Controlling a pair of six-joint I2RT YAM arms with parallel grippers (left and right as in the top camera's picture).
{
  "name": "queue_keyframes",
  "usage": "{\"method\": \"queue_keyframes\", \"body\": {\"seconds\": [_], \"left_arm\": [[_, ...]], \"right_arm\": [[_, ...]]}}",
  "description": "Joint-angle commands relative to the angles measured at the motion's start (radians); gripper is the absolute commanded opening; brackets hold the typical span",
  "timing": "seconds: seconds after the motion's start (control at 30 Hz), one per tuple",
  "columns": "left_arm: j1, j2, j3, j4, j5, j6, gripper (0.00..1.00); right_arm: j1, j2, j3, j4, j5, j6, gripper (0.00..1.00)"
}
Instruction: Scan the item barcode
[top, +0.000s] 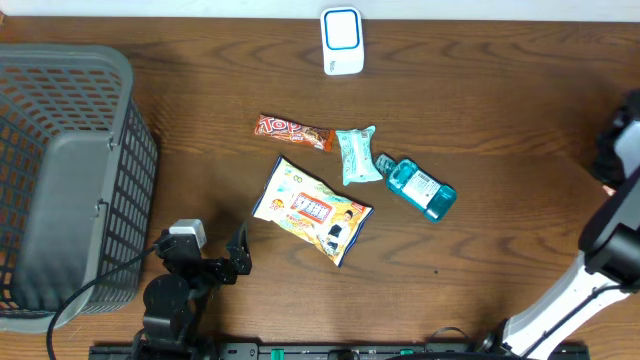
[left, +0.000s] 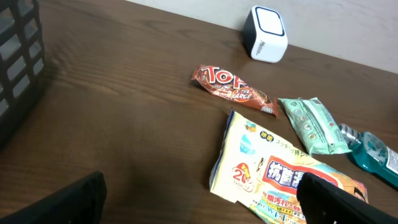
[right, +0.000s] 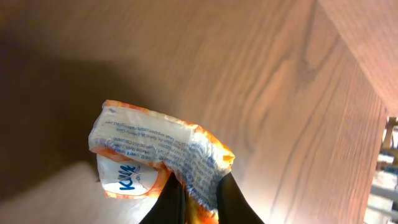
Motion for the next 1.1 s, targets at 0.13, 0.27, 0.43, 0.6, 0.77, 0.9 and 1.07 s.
{"method": "queue_keyframes", "body": {"seconds": [0.13,0.27,0.43,0.6,0.77,0.9,1.07], "left_arm": [[-0.004,0.0,-0.014,-0.023,-0.013,-0.012,0.98],[-0.004,0.0,-0.014,-0.023,-0.013,-0.012,0.98],[-0.004,0.0,-0.014,-0.023,-0.013,-0.013,0.98],[-0.004,0.0,-0.014,-0.023,-0.013,-0.012,0.98],[-0.004,0.0,-0.014,-0.023,-0.013,-0.012,0.98],[-0.004,0.0,-0.014,-0.023,-0.013,-0.012,0.98],[-0.004,0.0,-0.014,-0.023,-0.013,-0.012,0.98]], "right_arm": [[-0.082,-0.043,0.059,-0.061,0.011,-0.046,0.24],[-0.093,-0.112,0.059,-0.069,0.006,-0.047,0.52],[-0.074,-0.267,0.059,-0.068,-0.217,-0.047,0.99],[-0.039,-0.425,0.059,-0.049,-0.671,-0.048,0.99],[0.056,-0.476,0.059,-0.04,-1.045,-0.111,0.99],[0.209,-0.459,0.045,-0.101,-1.172,-0.238,0.99],[0.454,-0.397,0.003,-0.108,-1.17,-0.484,0.99]]}}
